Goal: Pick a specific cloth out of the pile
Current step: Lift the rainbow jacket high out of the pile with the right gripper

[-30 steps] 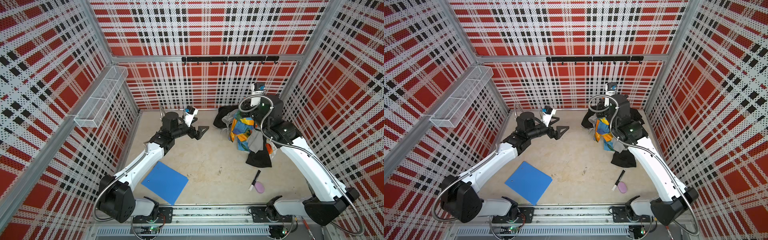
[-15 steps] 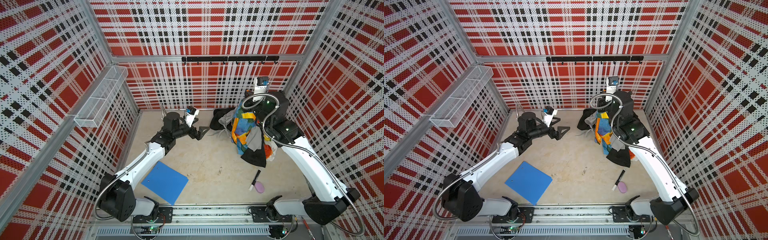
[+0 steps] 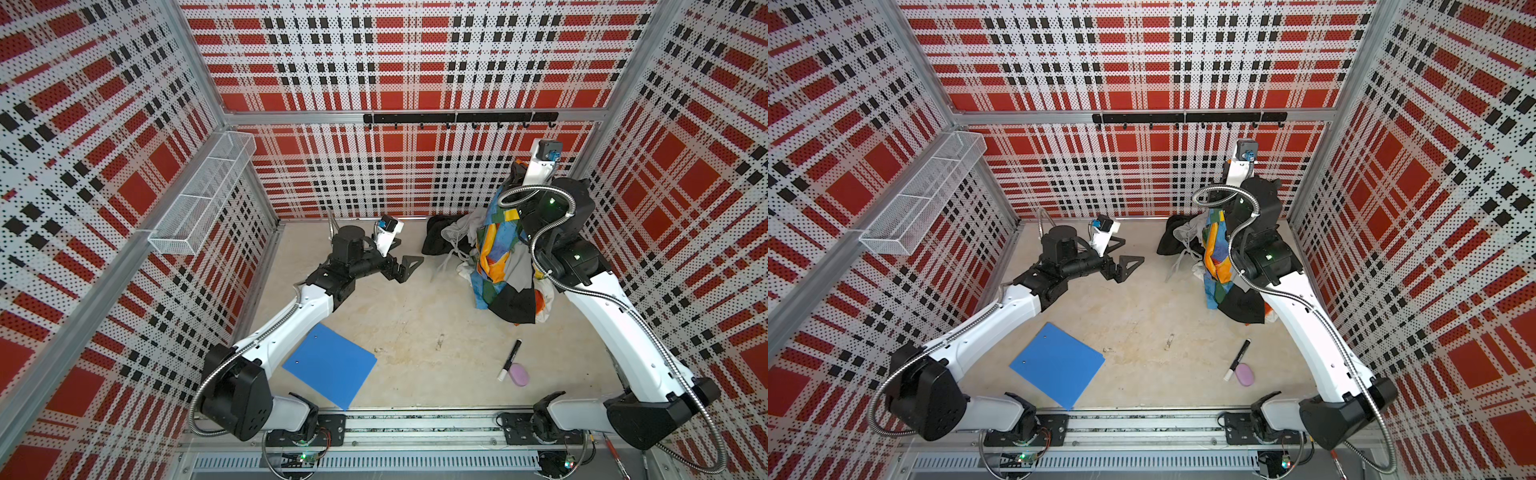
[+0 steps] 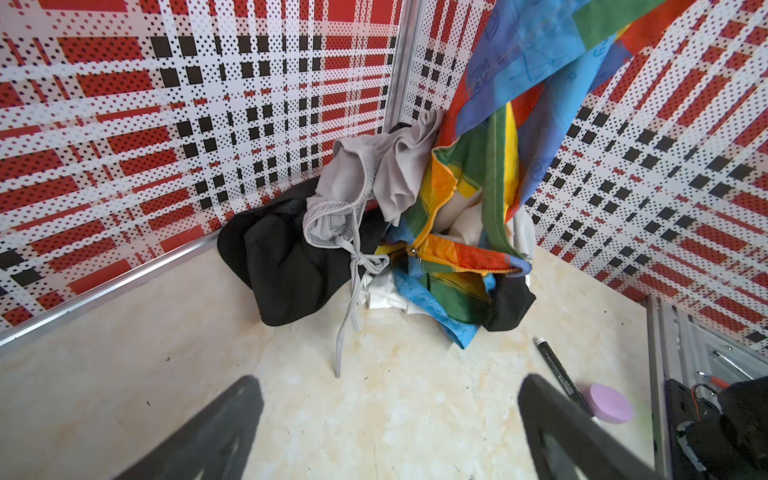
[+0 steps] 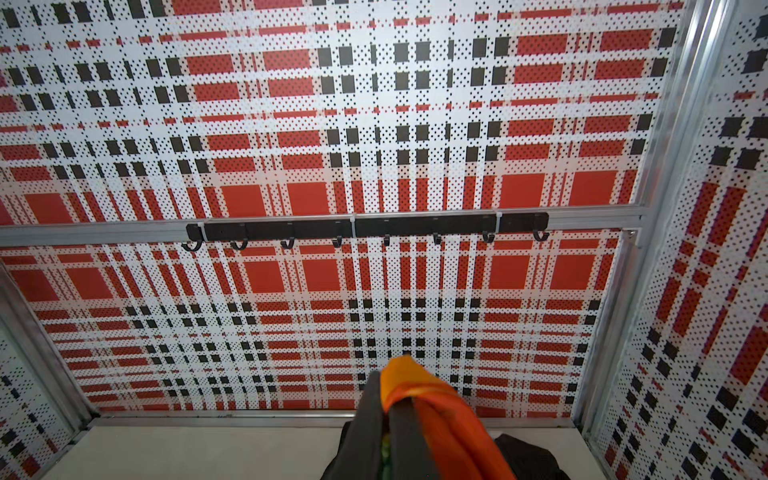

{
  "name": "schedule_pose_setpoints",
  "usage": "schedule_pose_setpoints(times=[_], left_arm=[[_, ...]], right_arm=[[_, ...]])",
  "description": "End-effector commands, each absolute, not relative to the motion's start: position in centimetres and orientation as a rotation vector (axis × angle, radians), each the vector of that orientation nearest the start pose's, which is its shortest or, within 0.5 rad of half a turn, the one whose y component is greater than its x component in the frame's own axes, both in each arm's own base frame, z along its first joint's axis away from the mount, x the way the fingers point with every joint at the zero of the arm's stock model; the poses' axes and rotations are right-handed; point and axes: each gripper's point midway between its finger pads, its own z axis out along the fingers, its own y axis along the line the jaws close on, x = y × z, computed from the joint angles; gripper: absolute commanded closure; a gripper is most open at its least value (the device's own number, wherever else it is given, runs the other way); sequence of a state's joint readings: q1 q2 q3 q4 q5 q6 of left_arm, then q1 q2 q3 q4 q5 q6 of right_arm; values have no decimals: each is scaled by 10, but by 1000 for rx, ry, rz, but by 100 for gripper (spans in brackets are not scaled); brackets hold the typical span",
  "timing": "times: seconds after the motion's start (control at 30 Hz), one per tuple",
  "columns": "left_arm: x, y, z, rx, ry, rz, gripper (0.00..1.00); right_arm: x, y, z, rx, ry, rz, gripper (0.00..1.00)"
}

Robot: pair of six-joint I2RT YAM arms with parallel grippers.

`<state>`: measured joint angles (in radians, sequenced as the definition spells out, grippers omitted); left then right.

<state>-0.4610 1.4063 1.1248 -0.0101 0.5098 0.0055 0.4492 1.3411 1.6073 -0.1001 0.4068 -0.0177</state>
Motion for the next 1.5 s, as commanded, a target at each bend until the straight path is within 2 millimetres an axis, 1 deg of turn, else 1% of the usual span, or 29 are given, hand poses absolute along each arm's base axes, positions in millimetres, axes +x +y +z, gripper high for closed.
schedule_pose_setpoints(times=[0.0, 0.17, 0.33, 0.43, 0.6, 0.77, 1.2, 1.37, 1.47], left_arm=[[363, -276, 306, 788, 1715, -774, 1], [364, -277, 304, 789, 1720, -772, 1], [364, -278, 301, 792, 1725, -773, 1], [365, -278, 301, 793, 1726, -774, 1], [365, -279, 300, 793, 1729, -774, 1], [366, -279, 299, 795, 1731, -779, 1], [364, -281, 300, 805, 1727, -795, 0], [364, -281, 301, 803, 1724, -795, 0], [362, -282, 302, 808, 1720, -803, 0]], right_arm=[[351, 96, 625, 88, 1074, 141, 100], [344, 90, 640, 117, 1001, 137, 100], [327, 81, 657, 155, 903, 152, 100], [322, 77, 666, 173, 864, 160, 100], [317, 78, 681, 178, 810, 185, 100], [309, 70, 695, 224, 739, 208, 100], [292, 67, 741, 260, 564, 288, 100], [291, 68, 758, 264, 514, 300, 100], [292, 70, 765, 262, 491, 306, 100]])
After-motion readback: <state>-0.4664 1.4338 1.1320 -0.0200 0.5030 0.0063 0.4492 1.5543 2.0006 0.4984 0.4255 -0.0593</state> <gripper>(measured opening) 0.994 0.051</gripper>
